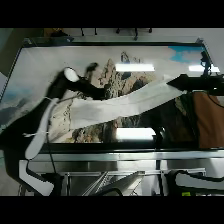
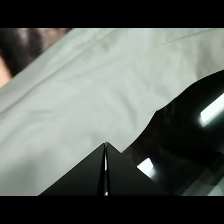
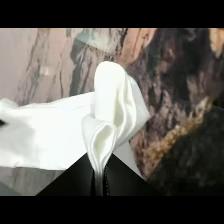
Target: Fold the shirts.
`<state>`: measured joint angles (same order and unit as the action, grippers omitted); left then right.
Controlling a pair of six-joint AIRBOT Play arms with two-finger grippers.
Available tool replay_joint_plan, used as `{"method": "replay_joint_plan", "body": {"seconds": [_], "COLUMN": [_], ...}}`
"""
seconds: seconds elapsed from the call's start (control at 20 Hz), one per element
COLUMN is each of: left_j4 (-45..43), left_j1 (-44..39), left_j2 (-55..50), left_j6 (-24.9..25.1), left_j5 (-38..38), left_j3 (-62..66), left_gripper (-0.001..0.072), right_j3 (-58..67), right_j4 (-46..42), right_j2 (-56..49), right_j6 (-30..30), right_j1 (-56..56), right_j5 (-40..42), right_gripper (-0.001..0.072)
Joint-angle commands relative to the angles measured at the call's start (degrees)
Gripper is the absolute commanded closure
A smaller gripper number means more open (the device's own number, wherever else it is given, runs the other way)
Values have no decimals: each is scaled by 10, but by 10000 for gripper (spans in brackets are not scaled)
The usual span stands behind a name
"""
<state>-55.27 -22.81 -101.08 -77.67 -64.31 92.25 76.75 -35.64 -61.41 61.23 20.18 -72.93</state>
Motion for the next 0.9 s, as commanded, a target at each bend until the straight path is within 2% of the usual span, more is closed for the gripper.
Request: {"method": "replay_joint_plan", "body": {"seconds": [0.0, 0.1, 0.2, 0.4, 0.5, 0.65, 0.8, 0.85], "left_j4": [0, 0, -1, -1, 0, 0, 32, 53], "left_j1": [-151, -209, -244, -253, -237, -182, -102, -74], "left_j2": [-83, -145, -196, -252, -237, -162, -57, -19], "left_j6": [-19, -42, -60, -87, -88, -86, -26, -17], "left_j5": [176, 203, 195, 150, 120, 4, -150, -178], "left_j3": [27, 97, 166, 260, 260, 237, 237, 237], "left_gripper": [690, 689, 689, 689, 690, 690, 690, 690], "right_j3": [23, 25, 25, 25, 25, 24, 24, 24], "right_j4": [-30, -30, -30, -30, -28, -27, 11, 29], "right_j2": [66, 92, 112, 117, 110, 97, 88, 85], "right_j6": [96, 109, 109, 108, 108, 113, 119, 119], "right_j1": [23, 44, 70, 101, 99, 89, 37, 8], "right_j5": [-50, -67, -71, -82, -82, -91, -89, -79], "right_gripper": [696, 695, 695, 695, 695, 696, 695, 696]}}
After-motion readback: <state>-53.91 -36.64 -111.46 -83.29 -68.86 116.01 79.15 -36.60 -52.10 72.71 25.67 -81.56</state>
